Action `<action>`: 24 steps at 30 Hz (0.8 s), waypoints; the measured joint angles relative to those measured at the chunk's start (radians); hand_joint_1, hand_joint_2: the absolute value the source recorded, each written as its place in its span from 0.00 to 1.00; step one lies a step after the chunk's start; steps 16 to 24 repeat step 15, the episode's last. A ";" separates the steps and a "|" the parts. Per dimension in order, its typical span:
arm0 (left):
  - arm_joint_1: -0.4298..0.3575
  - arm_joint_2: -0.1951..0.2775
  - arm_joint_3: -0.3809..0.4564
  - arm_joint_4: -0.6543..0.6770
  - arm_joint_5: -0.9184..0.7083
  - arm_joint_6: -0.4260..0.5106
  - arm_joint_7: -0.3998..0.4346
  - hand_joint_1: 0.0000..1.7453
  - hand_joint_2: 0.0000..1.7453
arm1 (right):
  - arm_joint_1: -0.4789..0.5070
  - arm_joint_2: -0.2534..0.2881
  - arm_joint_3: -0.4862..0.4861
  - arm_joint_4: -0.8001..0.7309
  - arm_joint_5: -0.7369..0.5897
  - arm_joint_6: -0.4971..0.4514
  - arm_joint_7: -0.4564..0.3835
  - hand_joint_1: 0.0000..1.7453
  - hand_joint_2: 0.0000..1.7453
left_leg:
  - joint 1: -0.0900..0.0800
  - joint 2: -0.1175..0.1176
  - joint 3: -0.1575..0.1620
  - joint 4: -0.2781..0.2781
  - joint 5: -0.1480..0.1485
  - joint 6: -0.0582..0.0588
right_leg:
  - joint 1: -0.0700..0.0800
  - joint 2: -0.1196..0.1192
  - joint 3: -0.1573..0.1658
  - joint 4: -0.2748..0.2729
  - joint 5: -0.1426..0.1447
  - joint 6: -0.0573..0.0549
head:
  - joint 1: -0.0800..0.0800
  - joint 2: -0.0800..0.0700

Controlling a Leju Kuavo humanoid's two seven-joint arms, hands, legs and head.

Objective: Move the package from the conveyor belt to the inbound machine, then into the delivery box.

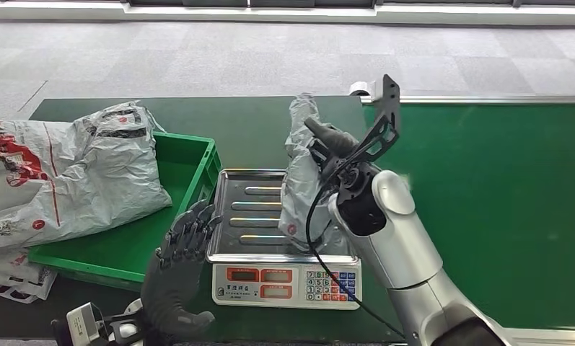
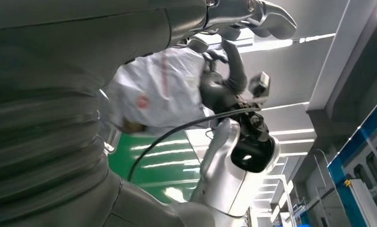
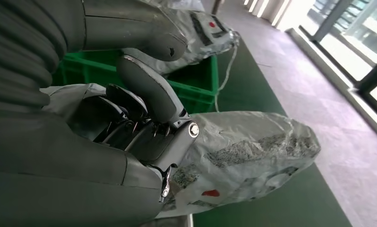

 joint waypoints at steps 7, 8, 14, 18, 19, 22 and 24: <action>-0.009 0.000 -0.023 0.006 0.006 0.008 0.000 0.00 1.00 | -0.012 0.047 0.067 0.072 -0.010 0.000 0.034 1.00 1.00 | -0.002 -0.001 -0.003 0.000 0.000 0.000 | 0.000 0.000 -0.002 0.000 0.000 0.000 | 0.000 0.000; -0.009 0.000 -0.025 0.007 0.006 0.008 0.000 0.00 1.00 | -0.014 0.050 0.071 0.077 -0.011 0.000 0.034 1.00 1.00 | -0.002 -0.001 -0.003 0.000 0.000 0.000 | -0.001 0.000 -0.003 0.000 0.000 0.000 | 0.000 0.000; -0.010 0.000 -0.028 0.012 0.006 0.009 0.000 0.00 1.00 | -0.018 0.060 0.077 0.100 -0.012 0.000 0.034 1.00 1.00 | -0.002 -0.001 -0.004 0.001 0.000 0.001 | -0.002 0.000 -0.003 0.000 0.001 0.001 | 0.000 0.000; -0.010 0.000 -0.028 0.012 0.006 0.009 0.000 0.00 1.00 | -0.018 0.061 0.077 0.101 -0.012 0.000 0.034 1.00 1.00 | -0.002 -0.001 -0.004 0.001 0.000 0.001 | -0.002 0.000 -0.003 0.000 0.001 0.001 | 0.000 0.000; -0.010 0.000 -0.028 0.012 0.006 0.009 0.000 0.00 1.00 | -0.018 0.061 0.077 0.101 -0.012 0.000 0.034 1.00 1.00 | -0.002 -0.001 -0.004 0.001 0.000 0.001 | -0.002 0.000 -0.003 0.000 0.001 0.001 | 0.000 0.000; -0.010 0.000 -0.028 0.012 0.006 0.009 0.000 0.00 1.00 | -0.018 0.061 0.077 0.101 -0.012 0.000 0.034 1.00 1.00 | -0.002 -0.001 -0.004 0.001 0.000 0.001 | -0.002 0.000 -0.003 0.000 0.001 0.001 | 0.000 0.000; -0.010 0.000 -0.028 0.012 0.006 0.009 0.000 0.00 1.00 | -0.018 0.061 0.077 0.101 -0.012 0.000 0.034 1.00 1.00 | -0.002 -0.001 -0.004 0.001 0.000 0.001 | -0.002 0.000 -0.003 0.000 0.001 0.001 | 0.000 0.000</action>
